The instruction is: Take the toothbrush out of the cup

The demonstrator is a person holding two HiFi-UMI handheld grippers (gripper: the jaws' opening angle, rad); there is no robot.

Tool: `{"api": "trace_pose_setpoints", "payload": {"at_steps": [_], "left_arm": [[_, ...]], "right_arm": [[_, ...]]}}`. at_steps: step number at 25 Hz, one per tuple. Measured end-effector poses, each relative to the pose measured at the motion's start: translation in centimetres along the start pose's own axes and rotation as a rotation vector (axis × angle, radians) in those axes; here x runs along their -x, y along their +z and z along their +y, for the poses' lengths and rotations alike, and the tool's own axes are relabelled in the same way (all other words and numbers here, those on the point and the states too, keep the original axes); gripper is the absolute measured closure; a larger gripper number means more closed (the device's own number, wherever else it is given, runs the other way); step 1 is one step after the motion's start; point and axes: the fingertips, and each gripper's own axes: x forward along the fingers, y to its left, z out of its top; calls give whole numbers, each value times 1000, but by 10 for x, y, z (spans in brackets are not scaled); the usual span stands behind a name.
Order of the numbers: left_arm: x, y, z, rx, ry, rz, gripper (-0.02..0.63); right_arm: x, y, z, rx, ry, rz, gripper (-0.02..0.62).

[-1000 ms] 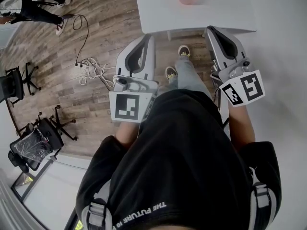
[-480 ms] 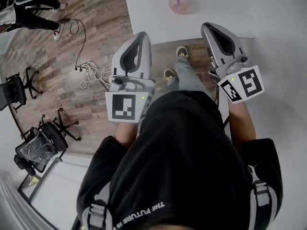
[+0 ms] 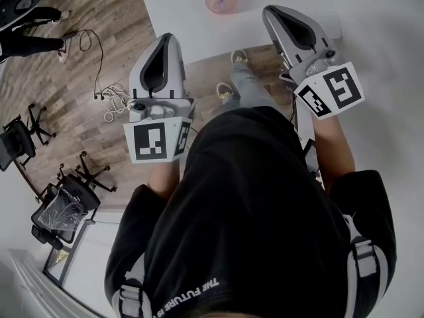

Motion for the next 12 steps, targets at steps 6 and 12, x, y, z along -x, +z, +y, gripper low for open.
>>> {"api": "trace_pose_setpoints", "payload": {"at_steps": [6, 12], "left_arm": [[-37, -6, 5, -12, -3, 13, 586], [-78, -8, 1, -18, -10, 29, 588]], "right_arm": [[-16, -6, -30, 24, 46, 33, 577], [-28, -7, -62, 54, 83, 65, 577]]}}
